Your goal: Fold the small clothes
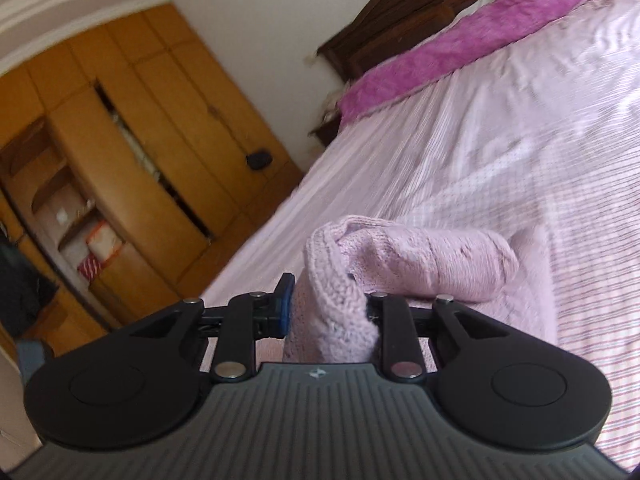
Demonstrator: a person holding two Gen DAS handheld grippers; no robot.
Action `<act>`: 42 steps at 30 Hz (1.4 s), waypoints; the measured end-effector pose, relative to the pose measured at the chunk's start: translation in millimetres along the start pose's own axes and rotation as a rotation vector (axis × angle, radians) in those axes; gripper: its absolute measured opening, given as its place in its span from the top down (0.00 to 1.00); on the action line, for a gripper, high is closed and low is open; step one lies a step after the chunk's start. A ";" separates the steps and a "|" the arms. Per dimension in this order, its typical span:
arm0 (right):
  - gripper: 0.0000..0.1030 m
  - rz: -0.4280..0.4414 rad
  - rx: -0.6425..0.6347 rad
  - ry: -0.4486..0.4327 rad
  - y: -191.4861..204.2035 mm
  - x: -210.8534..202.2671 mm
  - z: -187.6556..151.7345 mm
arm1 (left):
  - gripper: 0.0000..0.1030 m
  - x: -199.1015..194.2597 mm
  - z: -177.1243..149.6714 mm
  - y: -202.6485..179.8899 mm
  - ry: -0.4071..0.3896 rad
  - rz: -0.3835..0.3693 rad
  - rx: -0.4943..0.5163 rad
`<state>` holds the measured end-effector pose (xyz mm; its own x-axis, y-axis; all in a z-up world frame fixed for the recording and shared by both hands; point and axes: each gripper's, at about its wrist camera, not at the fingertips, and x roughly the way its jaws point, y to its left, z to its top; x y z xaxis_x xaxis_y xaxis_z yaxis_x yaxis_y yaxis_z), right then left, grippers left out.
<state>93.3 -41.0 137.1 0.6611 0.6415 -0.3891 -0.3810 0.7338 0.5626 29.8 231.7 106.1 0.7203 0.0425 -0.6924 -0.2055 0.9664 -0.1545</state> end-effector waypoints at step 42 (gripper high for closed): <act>0.34 -0.331 -0.020 0.005 -45.4 -47.6 -84.7 | 0.62 96.2 -5.8 -109.9 0.006 -0.122 0.113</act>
<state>24.4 -85.9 68.3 0.7482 0.3689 -0.5515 -0.1589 0.9066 0.3909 117.8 128.2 52.5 0.7313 -0.0784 -0.6775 -0.0406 0.9866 -0.1581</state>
